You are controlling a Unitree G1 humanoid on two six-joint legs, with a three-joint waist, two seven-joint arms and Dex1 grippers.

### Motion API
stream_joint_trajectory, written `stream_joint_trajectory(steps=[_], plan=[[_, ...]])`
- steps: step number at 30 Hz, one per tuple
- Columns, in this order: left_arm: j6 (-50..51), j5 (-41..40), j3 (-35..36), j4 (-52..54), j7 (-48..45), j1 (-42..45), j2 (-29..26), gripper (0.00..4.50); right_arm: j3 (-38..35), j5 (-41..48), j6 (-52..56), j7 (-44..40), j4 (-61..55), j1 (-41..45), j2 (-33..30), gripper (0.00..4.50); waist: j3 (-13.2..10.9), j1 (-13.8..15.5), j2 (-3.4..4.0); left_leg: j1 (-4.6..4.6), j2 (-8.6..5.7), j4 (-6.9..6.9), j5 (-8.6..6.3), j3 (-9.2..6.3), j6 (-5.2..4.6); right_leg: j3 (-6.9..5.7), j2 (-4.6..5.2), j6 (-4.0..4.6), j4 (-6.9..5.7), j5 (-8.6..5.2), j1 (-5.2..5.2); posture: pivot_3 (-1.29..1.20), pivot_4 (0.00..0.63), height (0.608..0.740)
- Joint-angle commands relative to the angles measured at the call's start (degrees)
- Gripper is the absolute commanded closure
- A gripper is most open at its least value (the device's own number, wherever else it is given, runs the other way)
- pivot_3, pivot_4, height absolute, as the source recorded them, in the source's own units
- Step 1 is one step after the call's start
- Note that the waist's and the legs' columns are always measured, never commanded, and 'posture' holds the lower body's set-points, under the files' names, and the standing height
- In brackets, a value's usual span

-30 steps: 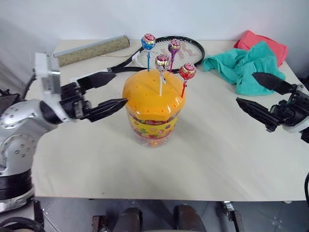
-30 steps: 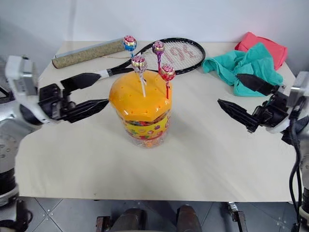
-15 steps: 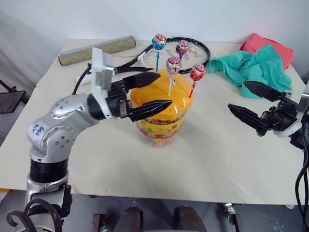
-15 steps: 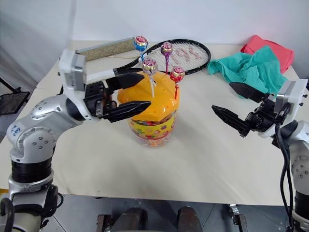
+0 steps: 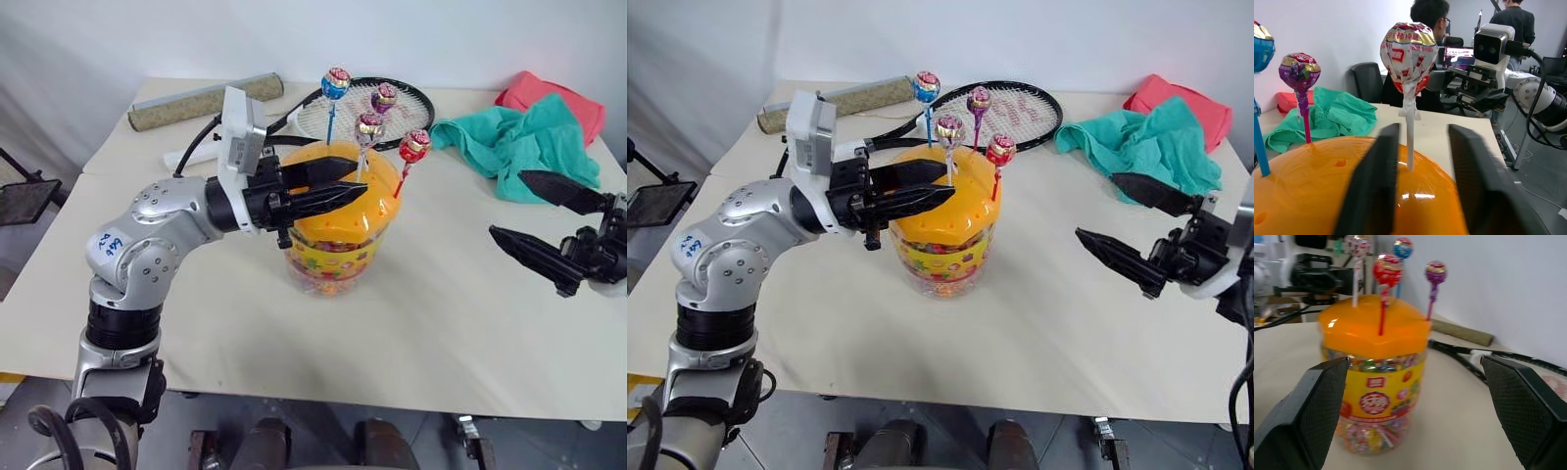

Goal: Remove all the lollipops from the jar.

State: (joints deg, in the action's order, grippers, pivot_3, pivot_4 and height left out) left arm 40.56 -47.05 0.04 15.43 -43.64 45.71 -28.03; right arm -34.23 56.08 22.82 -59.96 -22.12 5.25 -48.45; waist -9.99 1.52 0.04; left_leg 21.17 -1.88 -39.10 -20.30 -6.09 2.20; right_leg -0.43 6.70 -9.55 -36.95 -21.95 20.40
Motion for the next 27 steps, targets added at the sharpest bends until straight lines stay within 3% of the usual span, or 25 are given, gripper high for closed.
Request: stream_joint_trajectory(steps=[1,9,15,20,23,27], plan=[[-0.01,1.43,-1.41,-1.28,-1.39,0.78,0.58,4.43,-2.08,1.60,-1.06,-3.23,-0.96,-1.89,0.80,0.00,0.00,0.07,-0.01,0.00,0.00,0.00,0.00,-0.03,-0.01,-0.03,0.00,0.00,0.04,0.02,-0.04,0.00,0.150,0.740],[-0.81,1.60,-0.57,-2.63,-4.73,1.44,0.81,4.47,-1.91,4.54,-2.21,-6.41,-0.44,-2.56,4.64,0.00,0.00,0.00,-0.01,0.00,-0.03,0.00,0.01,-0.14,-0.01,-0.12,0.02,0.00,0.06,0.03,-0.08,0.00,0.150,0.740],[-0.75,-4.84,8.51,-5.40,-12.13,2.62,-4.11,4.47,0.26,2.55,-4.04,-8.07,1.95,-1.29,6.33,0.00,-0.02,-0.71,-0.01,0.03,0.00,0.07,0.01,-0.14,-0.01,-0.13,-0.01,0.01,0.06,0.02,-0.01,0.00,0.150,0.740],[5.65,-14.02,17.33,-6.65,-10.21,3.34,-9.08,4.47,1.63,0.35,-5.88,-8.27,5.19,0.97,7.45,0.00,-0.02,-1.82,0.00,0.03,0.05,0.16,0.01,-0.14,-0.01,-0.14,-0.03,0.02,0.06,0.02,0.05,0.00,0.150,0.740],[9.54,-17.56,22.97,-6.22,-7.24,-1.18,-13.00,4.47,2.34,-0.89,-7.15,-7.87,6.47,1.78,8.52,0.00,-0.01,-1.97,0.01,0.01,0.05,0.17,0.01,-0.23,-0.01,-0.13,-0.01,0.02,0.05,0.02,0.05,0.00,0.150,0.740],[10.93,-10.99,30.66,-5.43,-8.42,-20.77,-22.44,4.47,3.27,-1.69,-6.93,-7.25,7.26,2.40,8.60,0.00,-0.02,-3.07,0.08,-0.08,0.07,0.31,0.01,-0.49,0.00,-0.05,0.00,0.03,0.02,0.02,0.10,0.00,0.150,0.740]])
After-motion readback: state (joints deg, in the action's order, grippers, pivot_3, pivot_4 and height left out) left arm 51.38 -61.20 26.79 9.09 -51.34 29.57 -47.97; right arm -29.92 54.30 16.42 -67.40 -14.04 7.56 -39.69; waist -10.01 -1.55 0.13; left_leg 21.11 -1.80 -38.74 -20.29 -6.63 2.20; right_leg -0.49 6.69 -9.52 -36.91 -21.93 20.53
